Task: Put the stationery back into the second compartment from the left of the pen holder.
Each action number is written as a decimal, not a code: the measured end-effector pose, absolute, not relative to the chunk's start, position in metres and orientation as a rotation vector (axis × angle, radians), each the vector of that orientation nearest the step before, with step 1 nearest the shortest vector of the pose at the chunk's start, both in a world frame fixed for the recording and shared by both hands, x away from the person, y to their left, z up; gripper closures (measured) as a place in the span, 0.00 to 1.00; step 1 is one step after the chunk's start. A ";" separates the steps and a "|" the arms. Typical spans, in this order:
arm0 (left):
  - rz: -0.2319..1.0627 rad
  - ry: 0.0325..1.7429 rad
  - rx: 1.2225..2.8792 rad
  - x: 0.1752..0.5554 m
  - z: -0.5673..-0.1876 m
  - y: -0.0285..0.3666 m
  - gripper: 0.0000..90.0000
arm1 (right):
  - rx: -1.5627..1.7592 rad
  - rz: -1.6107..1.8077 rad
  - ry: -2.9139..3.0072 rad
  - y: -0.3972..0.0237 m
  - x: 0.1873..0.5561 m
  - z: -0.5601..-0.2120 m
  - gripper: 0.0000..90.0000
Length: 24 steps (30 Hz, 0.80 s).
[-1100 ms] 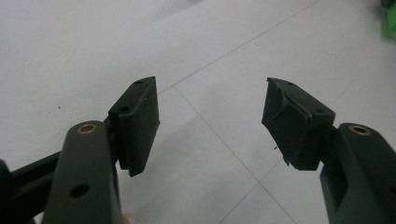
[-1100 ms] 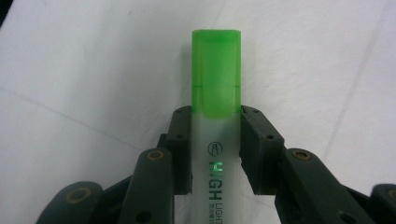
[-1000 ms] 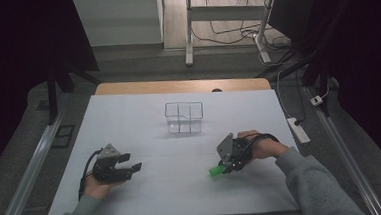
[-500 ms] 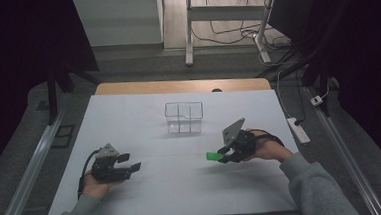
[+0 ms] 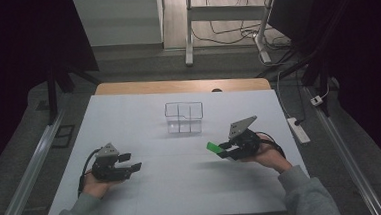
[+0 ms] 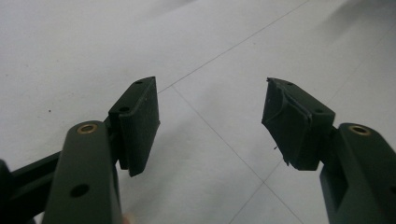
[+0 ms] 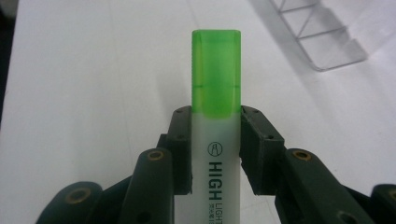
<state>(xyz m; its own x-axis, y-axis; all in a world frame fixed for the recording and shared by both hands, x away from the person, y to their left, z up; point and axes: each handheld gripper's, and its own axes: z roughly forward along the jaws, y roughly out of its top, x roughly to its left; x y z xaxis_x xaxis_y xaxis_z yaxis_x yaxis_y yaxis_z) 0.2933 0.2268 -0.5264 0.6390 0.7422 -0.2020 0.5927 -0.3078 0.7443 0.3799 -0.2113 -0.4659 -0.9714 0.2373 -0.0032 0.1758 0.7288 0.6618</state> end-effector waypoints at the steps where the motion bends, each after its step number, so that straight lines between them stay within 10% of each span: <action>1: 0.226 1.041 2.017 0.293 -0.526 0.227 0.40 | 0.366 1.086 2.831 -0.212 0.379 -0.467 0.74; 24: 0.261 1.059 1.988 0.292 -0.523 0.228 0.40 | 0.631 1.270 2.602 -0.206 0.370 -0.470 0.74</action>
